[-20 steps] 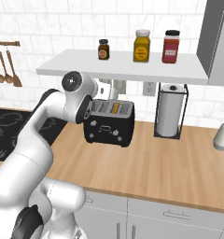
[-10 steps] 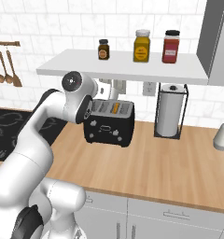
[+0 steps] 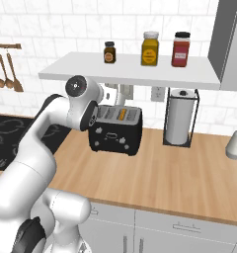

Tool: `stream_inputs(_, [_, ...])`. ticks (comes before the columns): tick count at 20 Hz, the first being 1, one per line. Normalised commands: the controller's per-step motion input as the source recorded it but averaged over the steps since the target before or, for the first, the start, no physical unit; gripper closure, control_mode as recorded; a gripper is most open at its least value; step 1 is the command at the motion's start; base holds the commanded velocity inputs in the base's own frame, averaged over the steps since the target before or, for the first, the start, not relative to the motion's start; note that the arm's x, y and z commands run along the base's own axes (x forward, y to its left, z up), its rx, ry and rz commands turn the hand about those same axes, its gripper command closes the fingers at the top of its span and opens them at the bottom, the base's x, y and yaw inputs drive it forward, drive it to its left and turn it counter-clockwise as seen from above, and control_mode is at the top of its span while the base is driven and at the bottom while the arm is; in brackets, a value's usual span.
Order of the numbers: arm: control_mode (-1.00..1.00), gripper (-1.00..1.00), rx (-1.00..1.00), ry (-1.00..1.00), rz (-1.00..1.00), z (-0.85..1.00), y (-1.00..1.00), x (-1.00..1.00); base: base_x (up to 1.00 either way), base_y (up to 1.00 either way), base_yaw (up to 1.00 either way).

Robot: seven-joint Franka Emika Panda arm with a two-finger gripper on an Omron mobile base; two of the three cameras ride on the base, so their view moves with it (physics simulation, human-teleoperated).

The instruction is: Start the toaster. Once the lever pops up, take the bread to the plate on the dining counter.

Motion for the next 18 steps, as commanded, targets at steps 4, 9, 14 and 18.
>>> stream_inputs(4, [-1.00,-1.00,0.00,0.00,0.00,0.00,0.00,0.00,0.00,0.00,0.00])
stream_inputs(9, [-1.00,-1.00,0.00,0.00,0.00,0.00,0.00,0.00,0.00,0.00,0.00])
stream_inputs(14, [-1.00,-1.00,0.00,0.00,0.00,0.00,0.00,0.00,0.00,0.00,0.00])
stream_inputs(18, [-1.00,-1.00,0.00,0.00,0.00,0.00,0.00,0.00,0.00,0.00,0.00])
